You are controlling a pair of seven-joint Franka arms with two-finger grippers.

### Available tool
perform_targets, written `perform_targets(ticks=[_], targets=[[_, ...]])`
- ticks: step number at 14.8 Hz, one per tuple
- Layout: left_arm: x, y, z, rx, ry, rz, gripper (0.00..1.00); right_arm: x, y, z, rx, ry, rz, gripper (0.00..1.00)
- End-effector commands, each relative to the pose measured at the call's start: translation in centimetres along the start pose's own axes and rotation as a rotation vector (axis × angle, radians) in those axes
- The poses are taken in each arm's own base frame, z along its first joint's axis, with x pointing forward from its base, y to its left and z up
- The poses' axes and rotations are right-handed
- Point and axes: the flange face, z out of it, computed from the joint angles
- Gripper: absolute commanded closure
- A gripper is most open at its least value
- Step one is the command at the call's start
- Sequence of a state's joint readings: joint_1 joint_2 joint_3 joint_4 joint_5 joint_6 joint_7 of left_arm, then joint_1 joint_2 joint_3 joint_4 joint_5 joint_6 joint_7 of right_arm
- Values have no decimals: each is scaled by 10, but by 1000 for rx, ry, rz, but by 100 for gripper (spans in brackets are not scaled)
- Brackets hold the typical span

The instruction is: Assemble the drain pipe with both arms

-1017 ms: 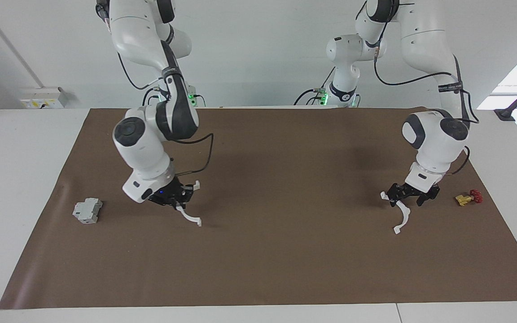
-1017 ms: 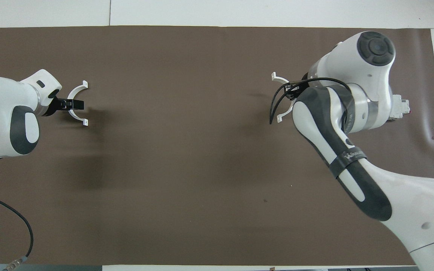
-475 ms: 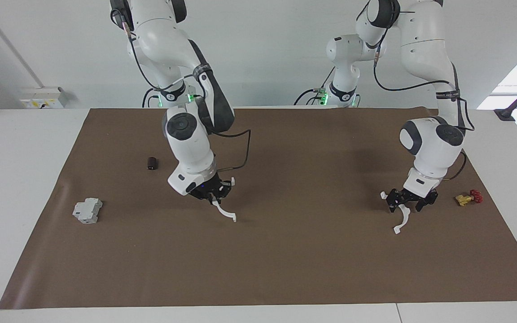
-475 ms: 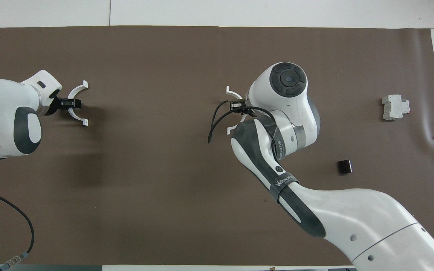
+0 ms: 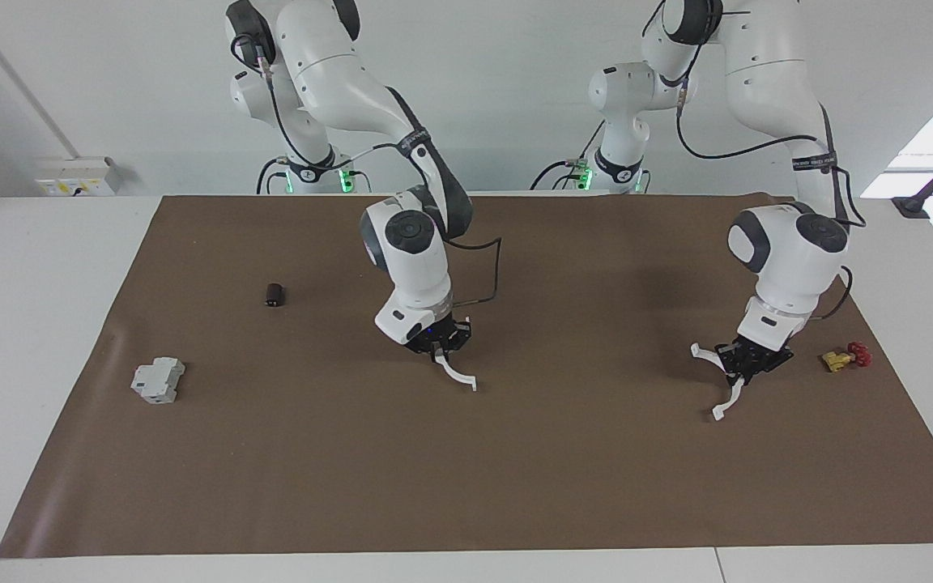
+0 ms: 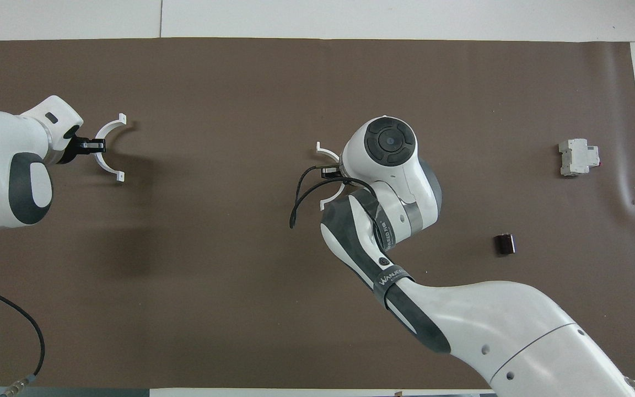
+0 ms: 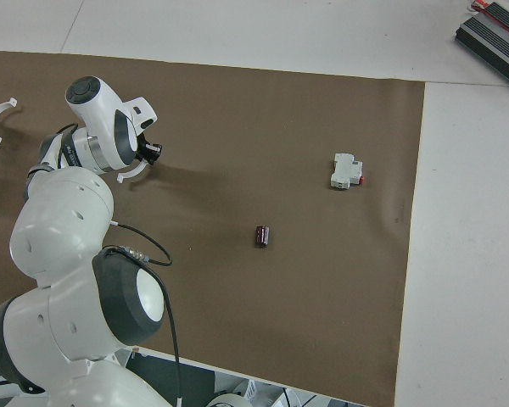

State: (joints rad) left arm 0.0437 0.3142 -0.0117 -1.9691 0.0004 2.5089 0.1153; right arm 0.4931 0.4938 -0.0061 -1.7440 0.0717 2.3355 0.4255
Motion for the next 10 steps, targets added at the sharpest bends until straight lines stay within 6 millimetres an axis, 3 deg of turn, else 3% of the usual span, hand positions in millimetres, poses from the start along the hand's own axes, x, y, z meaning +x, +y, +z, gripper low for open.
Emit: perform_targets(ticks=[1,3,4,5,6,7,8,10], targets=[[12,4,-60,5,-41,5,100,-12,6,6,-7,28,1,92],[32,7,-97,3,-83,11,100,-15,5,8,-19,29,-16,92],[37,25,-104,1,-95,31,100,-15,5,9,-24,30,-21,90],[40,48,-104,21,-92,33,100,-15,6,8,-24,30,-21,76],[41,65,-104,56,-83,7,100,-15,7,9,-25,29,-20,50],[41,86,-105,80,-77,-4,100,-14,6,7,-24,32,-20,8],[41,107,-106,80,-71,4,100,-12,4,4,-27,31,-22,0],[36,155,-106,69,-68,18,100,4,10,-17,-51,31,-24,0]])
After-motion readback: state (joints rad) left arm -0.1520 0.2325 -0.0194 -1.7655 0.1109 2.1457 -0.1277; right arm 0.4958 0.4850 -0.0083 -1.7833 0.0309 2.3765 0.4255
